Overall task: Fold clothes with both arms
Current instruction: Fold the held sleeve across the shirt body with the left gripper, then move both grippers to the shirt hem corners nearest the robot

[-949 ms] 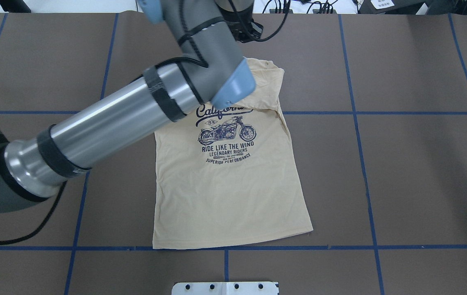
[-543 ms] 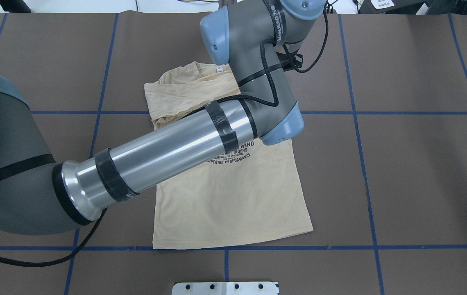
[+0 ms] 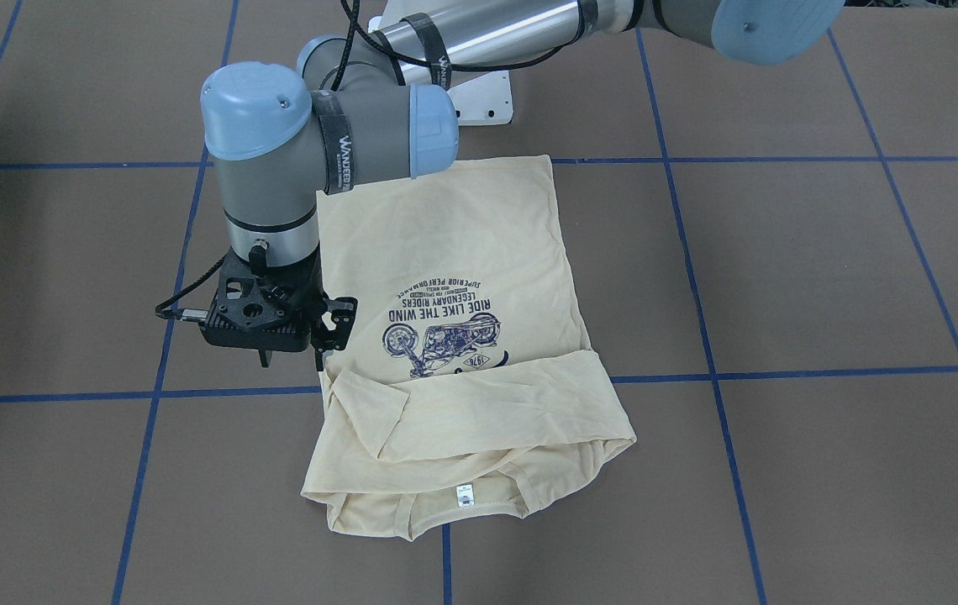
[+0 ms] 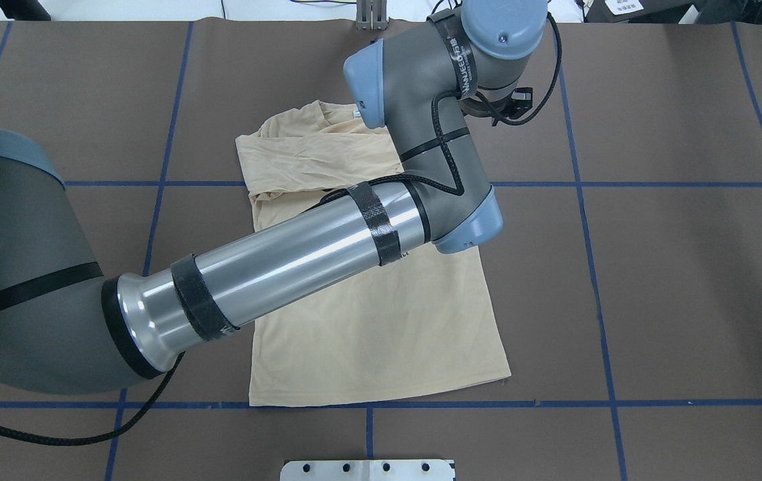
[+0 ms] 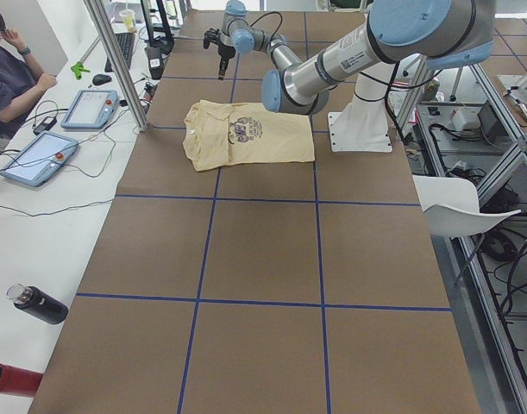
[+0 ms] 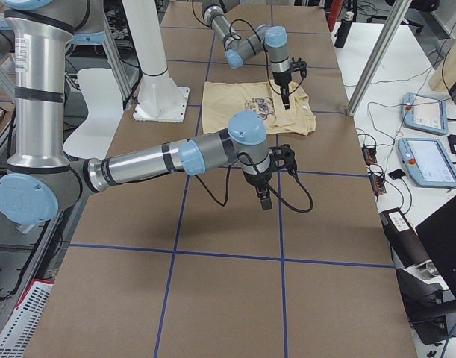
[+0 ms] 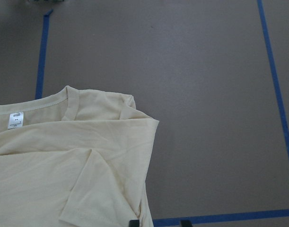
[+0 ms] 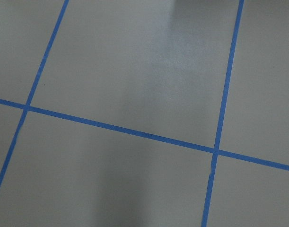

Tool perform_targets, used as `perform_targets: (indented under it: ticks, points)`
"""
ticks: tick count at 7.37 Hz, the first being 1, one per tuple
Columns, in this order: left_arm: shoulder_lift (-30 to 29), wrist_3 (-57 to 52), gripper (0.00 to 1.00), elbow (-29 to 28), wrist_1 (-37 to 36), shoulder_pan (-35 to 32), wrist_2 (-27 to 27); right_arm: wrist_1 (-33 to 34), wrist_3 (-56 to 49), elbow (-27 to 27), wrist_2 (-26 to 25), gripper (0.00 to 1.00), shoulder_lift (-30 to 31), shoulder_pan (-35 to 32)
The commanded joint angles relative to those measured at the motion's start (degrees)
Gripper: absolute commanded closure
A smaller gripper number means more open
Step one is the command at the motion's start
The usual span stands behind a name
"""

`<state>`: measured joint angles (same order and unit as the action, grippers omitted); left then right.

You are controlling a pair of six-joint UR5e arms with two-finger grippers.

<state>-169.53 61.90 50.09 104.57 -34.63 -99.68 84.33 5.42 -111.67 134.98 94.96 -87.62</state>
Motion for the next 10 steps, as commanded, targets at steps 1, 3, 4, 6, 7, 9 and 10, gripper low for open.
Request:
perform_targets:
  ticks: [1,3,4,6,7,9,10]
  points:
    - [6.79,-9.47,0.00,10.38,-4.36,-0.53,-0.43,-0.04,8.16,-3.35,-0.06,0.00,-0.66,2.34]
    - [24.24,-15.73,0.00,33.37,-4.29,-2.80,-7.16,-1.43,21.67,-8.01,-2.25,0.00,-1.79,10.49]
    - [33.82,-18.71,0.00,44.11,-4.20,-2.82,-7.89,-5.97,31.75,-9.17,-5.92,0.00,-2.06,16.19]
    - [52.01,-18.84,0.00,62.40,-4.29,-2.99,-7.20,-8.83,48.47,-14.07,-17.14,0.00,-2.15,31.20]
    - [59.59,-16.83,0.00,69.02,-4.03,-2.90,-7.20,-8.83,56.21,-16.97,-22.60,0.00,-1.98,38.94]
    - [63.96,-1.94,0.00,72.07,-3.85,4.51,-3.71,-8.83,68.27,-19.19,-36.38,0.00,-1.71,54.49]
    - [64.67,5.96,0.00,72.25,-3.67,11.44,0.93,-8.92,71.11,-19.89,-40.19,0.00,-0.84,59.53]
